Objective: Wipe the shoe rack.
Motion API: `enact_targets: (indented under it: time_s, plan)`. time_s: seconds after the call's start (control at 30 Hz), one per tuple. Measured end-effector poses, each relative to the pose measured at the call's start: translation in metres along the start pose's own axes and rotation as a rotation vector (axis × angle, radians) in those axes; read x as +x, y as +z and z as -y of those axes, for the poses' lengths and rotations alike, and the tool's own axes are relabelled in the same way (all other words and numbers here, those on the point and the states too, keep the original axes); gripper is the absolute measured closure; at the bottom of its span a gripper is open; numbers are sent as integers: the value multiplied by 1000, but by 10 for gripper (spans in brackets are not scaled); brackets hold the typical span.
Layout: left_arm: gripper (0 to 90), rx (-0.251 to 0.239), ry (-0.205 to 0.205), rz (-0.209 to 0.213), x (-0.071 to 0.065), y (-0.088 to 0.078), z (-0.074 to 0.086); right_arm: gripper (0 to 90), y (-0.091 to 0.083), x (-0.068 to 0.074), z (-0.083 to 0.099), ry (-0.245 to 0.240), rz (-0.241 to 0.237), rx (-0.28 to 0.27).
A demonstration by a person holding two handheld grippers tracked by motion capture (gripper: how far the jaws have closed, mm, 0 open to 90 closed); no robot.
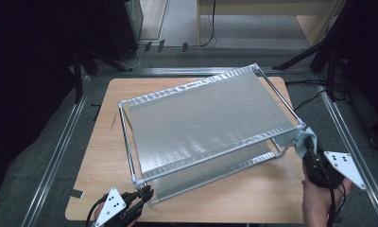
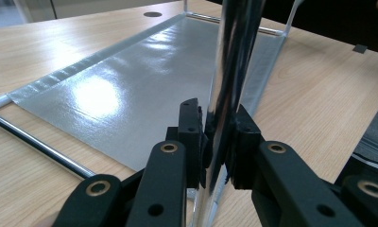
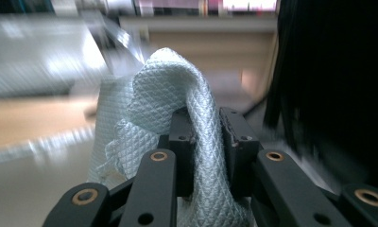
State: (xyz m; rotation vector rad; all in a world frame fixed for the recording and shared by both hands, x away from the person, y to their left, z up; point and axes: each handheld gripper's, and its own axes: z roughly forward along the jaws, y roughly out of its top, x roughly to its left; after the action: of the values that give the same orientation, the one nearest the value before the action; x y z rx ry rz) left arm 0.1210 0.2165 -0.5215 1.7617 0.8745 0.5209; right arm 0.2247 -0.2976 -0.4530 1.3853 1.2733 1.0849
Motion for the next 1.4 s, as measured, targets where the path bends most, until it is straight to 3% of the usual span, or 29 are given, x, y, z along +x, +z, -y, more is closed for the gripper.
enact_targets:
  time_s: [0.23, 0.27, 0.3, 0.4, 0.6, 0.67, 0.93, 1.17, 1.4]
  plan:
    - [795, -2, 6, 7, 1, 0, 1, 753, -15, 19, -46, -117, -91, -185]
    - [796, 0, 10, 3, 1, 0, 1, 750, -12, 22, -49, -129, -116, -181]
    - [797, 1, 11, 0, 0, 0, 0, 748, -5, 24, -50, -131, -150, -144]
    - [800, 5, 21, -7, 0, -1, 0, 760, 6, 30, -45, -99, -196, -70]
    - [802, 2, 18, -3, -4, 1, 0, 771, -3, 45, -36, -51, -308, -65]
    - [804, 9, 33, 8, -10, 3, -1, 769, -9, 53, -36, -60, -353, -57]
    - [806, 2, 57, 56, -29, 16, -3, 769, -36, 105, -32, -103, -518, -29]
    - [804, -11, 37, 69, -31, 21, -4, 769, -58, 159, -31, -130, -682, 5]
    - [803, -15, 33, 68, -31, 23, -3, 771, -86, 218, -23, -178, -831, 1]
